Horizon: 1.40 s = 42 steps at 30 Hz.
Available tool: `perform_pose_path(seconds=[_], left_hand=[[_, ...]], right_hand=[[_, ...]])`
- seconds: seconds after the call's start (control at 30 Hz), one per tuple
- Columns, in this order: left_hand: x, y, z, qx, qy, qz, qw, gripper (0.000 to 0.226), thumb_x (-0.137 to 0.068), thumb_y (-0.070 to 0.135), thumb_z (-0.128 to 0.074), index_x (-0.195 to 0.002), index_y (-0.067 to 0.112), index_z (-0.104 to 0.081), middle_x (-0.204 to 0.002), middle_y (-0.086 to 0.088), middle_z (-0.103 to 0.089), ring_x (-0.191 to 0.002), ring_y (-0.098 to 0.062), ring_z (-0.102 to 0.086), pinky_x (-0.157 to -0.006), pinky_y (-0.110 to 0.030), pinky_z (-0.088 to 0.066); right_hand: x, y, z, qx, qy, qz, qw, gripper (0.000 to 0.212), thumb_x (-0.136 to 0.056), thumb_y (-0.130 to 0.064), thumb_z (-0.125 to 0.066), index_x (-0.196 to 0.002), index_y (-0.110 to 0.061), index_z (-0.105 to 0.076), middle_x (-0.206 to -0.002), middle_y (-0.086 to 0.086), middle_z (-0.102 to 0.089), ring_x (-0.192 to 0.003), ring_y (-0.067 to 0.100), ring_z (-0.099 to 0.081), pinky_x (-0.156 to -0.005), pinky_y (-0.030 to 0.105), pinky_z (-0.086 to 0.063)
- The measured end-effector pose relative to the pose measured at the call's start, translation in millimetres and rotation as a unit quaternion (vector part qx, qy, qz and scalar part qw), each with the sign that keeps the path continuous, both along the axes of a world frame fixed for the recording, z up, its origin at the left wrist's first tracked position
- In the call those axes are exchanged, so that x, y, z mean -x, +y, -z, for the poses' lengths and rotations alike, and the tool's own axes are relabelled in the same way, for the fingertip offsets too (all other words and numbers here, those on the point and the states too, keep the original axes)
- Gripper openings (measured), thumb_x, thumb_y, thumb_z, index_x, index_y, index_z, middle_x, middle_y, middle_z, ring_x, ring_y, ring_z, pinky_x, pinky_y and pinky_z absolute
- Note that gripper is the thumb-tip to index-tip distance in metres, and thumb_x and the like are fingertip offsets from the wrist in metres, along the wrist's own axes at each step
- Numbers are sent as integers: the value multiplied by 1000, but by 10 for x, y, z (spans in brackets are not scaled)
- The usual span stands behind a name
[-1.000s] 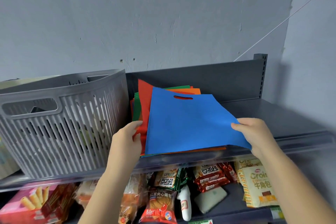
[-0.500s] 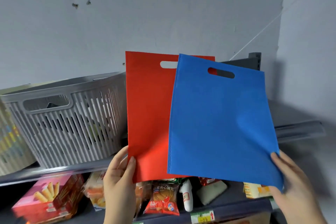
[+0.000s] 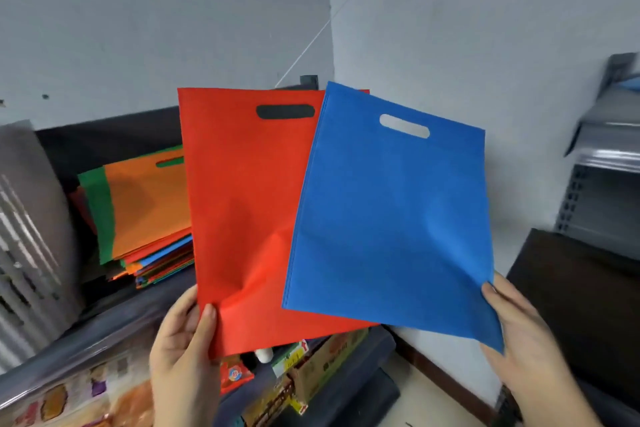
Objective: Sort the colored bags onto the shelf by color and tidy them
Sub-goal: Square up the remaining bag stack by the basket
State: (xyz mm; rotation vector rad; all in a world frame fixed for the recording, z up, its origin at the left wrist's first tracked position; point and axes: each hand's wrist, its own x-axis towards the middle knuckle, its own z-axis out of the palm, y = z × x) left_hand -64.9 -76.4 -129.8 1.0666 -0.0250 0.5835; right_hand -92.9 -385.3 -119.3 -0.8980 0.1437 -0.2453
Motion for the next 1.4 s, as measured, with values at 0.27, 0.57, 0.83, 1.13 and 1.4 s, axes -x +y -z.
perform_pose_path(seconds=[0.27,0.57,0.83,1.13,1.4], left_hand=[[46,-280,400,-28,49,128,990,46,-90,-13,-43,-84,21,-73,-70,9,-73,-57,1,-65,-56,-12,-53],[191,-873,679,-174,20,244,954,41,-88,-13,-49,-88,23,-67,-61,22,-67,-53,13,-57,-57,1,-43],[477,-1724,646,-136,-1,317,939,44,-90,-13,-45,-96,23,-70,-71,20,-71,-53,10,-57,-58,0,-44],[1026,-2579,845,-154,-7,417,895,46,-69,42,-70,-111,24,-68,-97,-19,-67,-89,-31,-52,-83,-40,-48],[1679,-3176,1033,-183,13,431,883,37,-92,-2,-51,-106,28,-69,-69,9,-68,-63,-4,-54,-63,-9,-47]], right_hand=[[989,-220,321,-20,74,147,986,33,-90,-9,-44,-99,-17,-75,-102,5,-73,-86,20,-71,-58,30,-58],[2170,-345,585,-24,77,284,955,34,-88,-7,-44,-117,-6,-63,-105,19,-69,-65,25,-71,-43,31,-54],[3083,-790,699,-8,102,389,916,32,-96,-7,-39,-119,-10,-61,-92,9,-73,-61,24,-70,-36,32,-51],[4171,-1424,646,13,105,441,891,28,-98,-7,-39,-114,-13,-61,-79,5,-72,-46,15,-64,-32,21,-43],[4949,-1933,674,36,126,484,865,41,-83,-23,-58,-122,-12,-61,-107,14,-69,-71,28,-66,-50,32,-49]])
